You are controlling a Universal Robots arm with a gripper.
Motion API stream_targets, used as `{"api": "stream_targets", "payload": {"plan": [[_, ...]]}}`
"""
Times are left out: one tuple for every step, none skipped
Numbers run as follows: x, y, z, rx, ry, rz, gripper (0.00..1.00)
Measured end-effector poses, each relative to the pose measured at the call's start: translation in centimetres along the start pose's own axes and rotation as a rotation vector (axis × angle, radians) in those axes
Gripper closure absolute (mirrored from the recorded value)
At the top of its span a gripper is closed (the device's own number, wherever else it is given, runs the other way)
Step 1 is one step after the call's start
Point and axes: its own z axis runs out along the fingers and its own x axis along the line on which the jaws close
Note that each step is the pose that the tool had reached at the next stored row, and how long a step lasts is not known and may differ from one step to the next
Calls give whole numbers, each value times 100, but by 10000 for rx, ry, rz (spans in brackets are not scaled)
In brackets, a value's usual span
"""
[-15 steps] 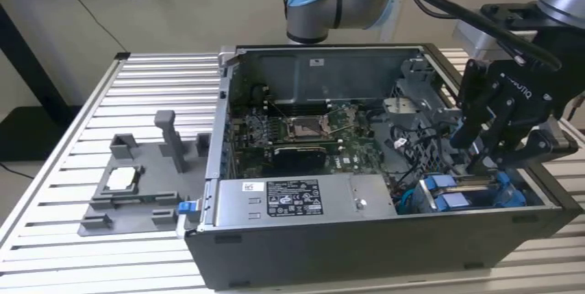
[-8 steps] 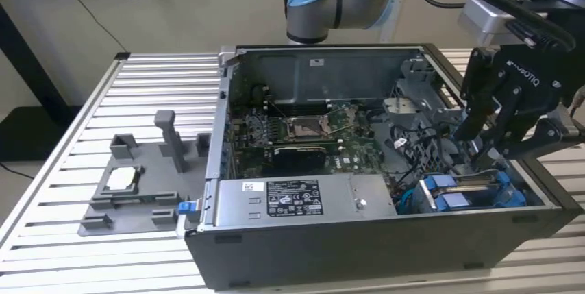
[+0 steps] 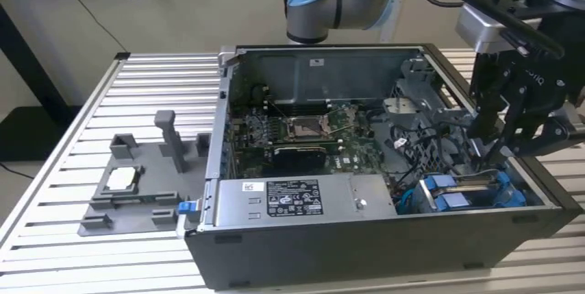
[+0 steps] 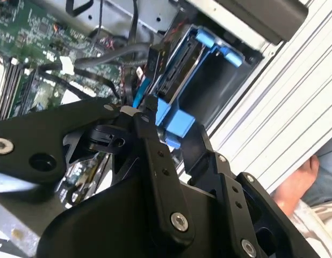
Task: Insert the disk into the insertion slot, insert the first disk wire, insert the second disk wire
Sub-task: 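Insert the first disk wire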
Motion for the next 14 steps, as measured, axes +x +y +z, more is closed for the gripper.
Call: {"api": "stream_targets", "payload": {"plan": [[-16,1,1,142,0,-12,53],[-41,1,3,256,-2,-23,53],[-76,1,6,373,-2,-36,53],[-110,2,8,489,1,-48,53],[-138,2,10,613,9,-60,53],[-168,3,13,755,22,-74,53],[-192,3,16,900,47,-91,53],[-208,4,19,1007,116,-117,53],[-218,5,20,1069,240,-150,53],[-226,6,21,1117,390,-193,53],[-232,6,22,1155,519,-233,53],[-240,6,24,1199,662,-278,53],[-250,7,26,1236,782,-318,53],[-270,9,32,1271,860,-353,53]]}}
